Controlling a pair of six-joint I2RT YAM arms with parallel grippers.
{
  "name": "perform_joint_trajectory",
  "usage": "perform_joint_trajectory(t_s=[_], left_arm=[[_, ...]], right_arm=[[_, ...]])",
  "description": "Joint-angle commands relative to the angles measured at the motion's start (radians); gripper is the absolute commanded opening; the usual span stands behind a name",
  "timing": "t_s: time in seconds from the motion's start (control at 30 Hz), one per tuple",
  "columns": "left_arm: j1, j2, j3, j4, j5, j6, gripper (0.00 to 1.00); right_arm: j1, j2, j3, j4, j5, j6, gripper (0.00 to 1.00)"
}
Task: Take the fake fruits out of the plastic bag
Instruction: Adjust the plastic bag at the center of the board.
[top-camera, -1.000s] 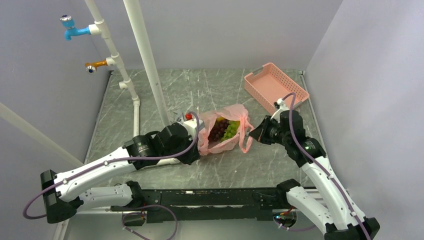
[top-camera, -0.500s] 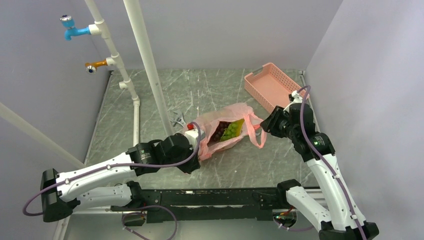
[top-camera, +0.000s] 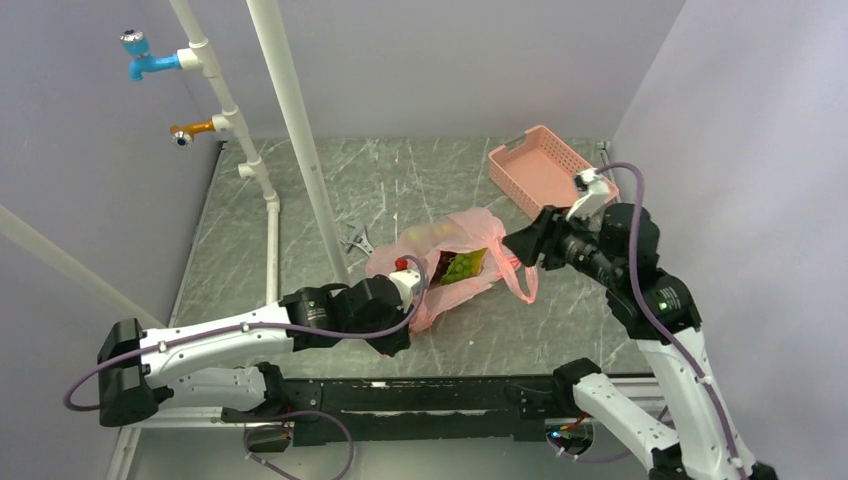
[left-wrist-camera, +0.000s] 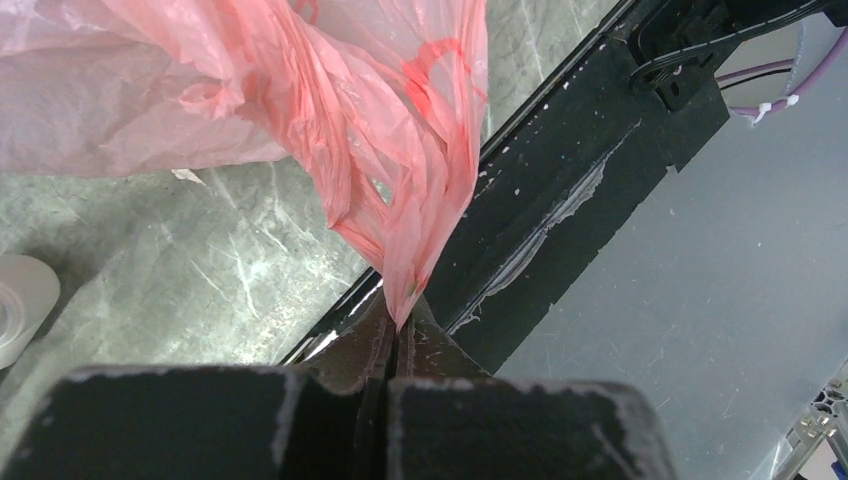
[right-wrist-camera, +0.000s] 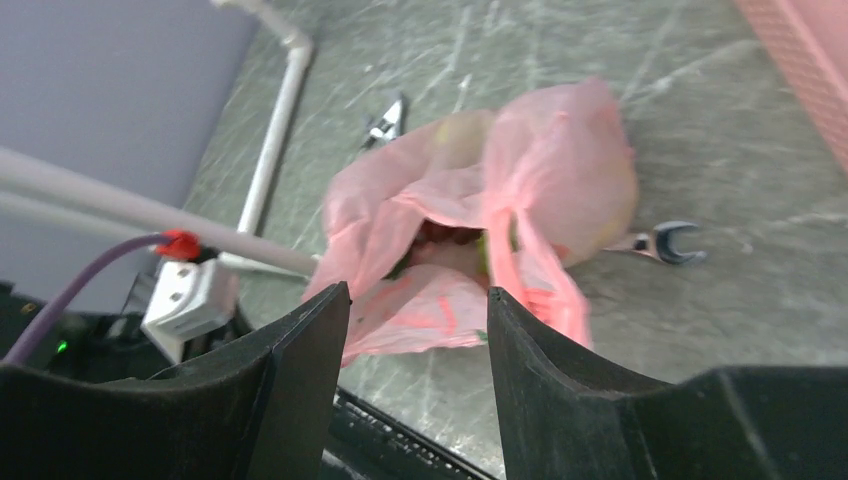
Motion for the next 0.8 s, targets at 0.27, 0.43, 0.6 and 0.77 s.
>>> perform_joint_trajectory(t_s=[0.27, 0.43, 0.6, 0.77], left_arm=[[-0.084, 0.062, 0.030, 0.081, -0.007, -0.071, 0.00], [-0.109, 0.075, 0.062, 0.065, -0.012, -0.064, 0.39], [-0.111, 0.061, 0.183, -0.013, -0.064, -0.008, 0.67], [-0.109, 0.090, 0.370, -0.079, -0.205, 0.078, 0.75]], right_arm=[[0.516, 0.201, -0.261, 0.320, 0.500, 0.123, 0.08], [0.515, 0.194, -0.510, 0.592, 0.471, 0.199, 0.05], [0.520, 0.131, -0.718, 0.709, 0.448, 0.298, 0.02], [0.523, -0.004, -0.835, 0.707, 0.454, 0.352, 0.02]])
